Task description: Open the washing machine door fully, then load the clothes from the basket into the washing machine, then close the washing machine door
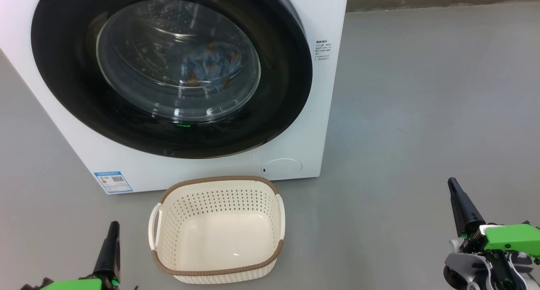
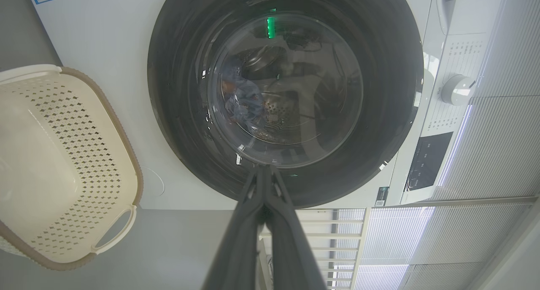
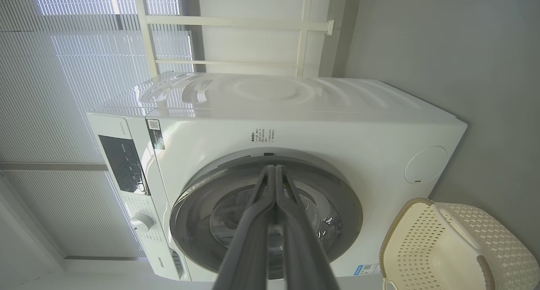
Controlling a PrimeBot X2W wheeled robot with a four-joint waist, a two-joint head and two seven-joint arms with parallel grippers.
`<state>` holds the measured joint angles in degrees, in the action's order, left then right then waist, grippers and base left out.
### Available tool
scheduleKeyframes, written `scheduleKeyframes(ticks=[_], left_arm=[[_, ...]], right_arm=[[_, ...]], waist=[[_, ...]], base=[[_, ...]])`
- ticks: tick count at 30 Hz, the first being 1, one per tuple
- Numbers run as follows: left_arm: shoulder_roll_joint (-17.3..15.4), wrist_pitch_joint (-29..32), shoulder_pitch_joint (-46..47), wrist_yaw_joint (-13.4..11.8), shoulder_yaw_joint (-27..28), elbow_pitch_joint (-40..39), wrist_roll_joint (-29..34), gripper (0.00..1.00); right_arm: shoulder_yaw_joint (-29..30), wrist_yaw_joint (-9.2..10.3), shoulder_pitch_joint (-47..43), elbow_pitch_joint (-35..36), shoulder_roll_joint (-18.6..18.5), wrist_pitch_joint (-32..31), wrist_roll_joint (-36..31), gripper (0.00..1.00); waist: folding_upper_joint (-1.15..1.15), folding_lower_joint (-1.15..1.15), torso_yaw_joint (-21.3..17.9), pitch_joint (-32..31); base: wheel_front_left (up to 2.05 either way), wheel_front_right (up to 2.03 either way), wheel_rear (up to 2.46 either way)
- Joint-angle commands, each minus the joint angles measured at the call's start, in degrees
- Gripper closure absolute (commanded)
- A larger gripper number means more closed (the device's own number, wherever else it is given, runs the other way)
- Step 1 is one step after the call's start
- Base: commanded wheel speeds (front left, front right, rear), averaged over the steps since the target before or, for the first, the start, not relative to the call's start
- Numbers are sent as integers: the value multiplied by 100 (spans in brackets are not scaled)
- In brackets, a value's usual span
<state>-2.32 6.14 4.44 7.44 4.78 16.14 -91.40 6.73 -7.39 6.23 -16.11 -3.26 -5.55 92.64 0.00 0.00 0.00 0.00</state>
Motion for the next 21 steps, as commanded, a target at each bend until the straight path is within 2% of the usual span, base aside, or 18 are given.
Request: scheduleKeyframes(ticks=[1, 21], left_arm=[[-56, 41, 220, -6, 184, -183, -68, 100], [-56, 42, 221, -5, 185, -182, -68, 100]], right_arm=[[-94, -10, 36, 173, -22, -33, 15, 100], [-86, -10, 37, 173, -16, -40, 7, 100]], waist=[[0, 0, 0, 0], [0, 0, 0, 0]], base=[[0, 0, 0], [0, 0, 0]])
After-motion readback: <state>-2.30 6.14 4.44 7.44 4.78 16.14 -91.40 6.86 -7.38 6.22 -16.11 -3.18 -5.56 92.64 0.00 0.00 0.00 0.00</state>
